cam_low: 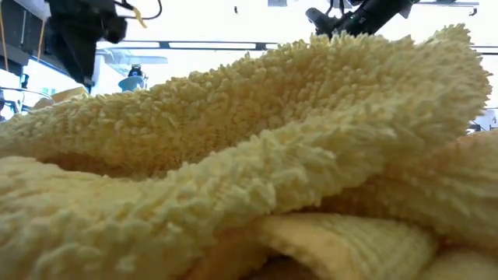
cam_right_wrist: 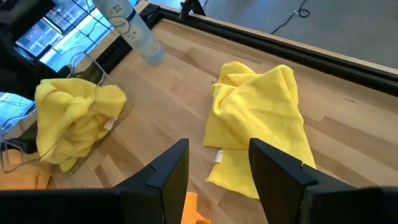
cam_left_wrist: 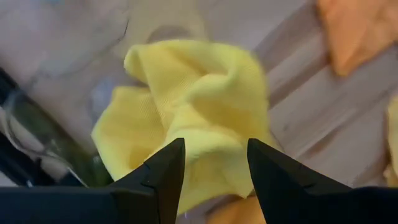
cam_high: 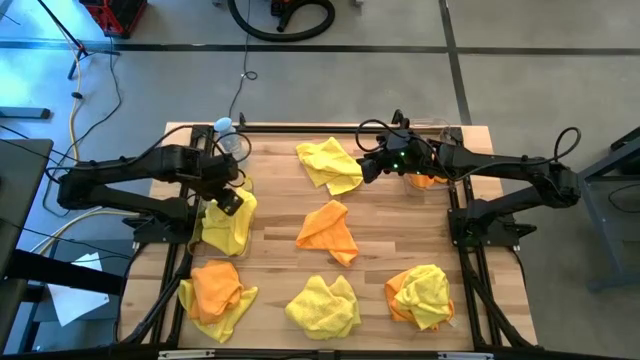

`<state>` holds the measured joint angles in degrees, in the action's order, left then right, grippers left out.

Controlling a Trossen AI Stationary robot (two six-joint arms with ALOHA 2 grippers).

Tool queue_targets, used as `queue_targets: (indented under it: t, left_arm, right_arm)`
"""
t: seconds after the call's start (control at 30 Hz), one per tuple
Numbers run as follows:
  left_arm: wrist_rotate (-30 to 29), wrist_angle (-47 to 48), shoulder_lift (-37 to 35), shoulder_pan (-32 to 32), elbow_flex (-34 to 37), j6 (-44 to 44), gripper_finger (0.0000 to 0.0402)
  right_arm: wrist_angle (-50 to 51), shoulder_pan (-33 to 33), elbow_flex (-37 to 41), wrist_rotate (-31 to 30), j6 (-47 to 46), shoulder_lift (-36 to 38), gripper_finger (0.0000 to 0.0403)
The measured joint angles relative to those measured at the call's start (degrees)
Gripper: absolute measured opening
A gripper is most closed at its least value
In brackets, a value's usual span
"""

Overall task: Sort microfiber towel by color & place in baskets
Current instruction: Put the yellow microfiber cloth into the left transparent bin

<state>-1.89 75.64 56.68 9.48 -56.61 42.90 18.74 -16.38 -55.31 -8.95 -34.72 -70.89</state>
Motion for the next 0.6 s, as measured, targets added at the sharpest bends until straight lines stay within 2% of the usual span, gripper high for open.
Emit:
queue_targets:
  t: [0.17, 0.37, 0.47, 0.6]
  left_arm:
    - [1.7, -3.4, 1.5, -0.9, 8.7, 4.8, 0.0163]
    - [-0.1, -19.0, 3.7, -1.2, 19.6, 12.1, 0.0163]
    - [-0.4, -23.8, 5.2, -1.2, 22.4, 16.4, 0.0163]
    - [-3.5, -24.2, 7.3, -1.2, 23.0, 21.3, 0.0163]
  right_arm:
    - [0.1, 0.0, 0.0, 0.0, 0.0, 0.0, 0.0162]
    - [0.2, 0.0, 0.0, 0.1, 3.5, 0.0, 0.0162]
    - [0.2, 0.0, 0.0, 0.1, 5.6, 0.0, 0.0162]
    - [0.2, 0.0, 0.0, 0.1, 9.2, 0.0, 0.0162]
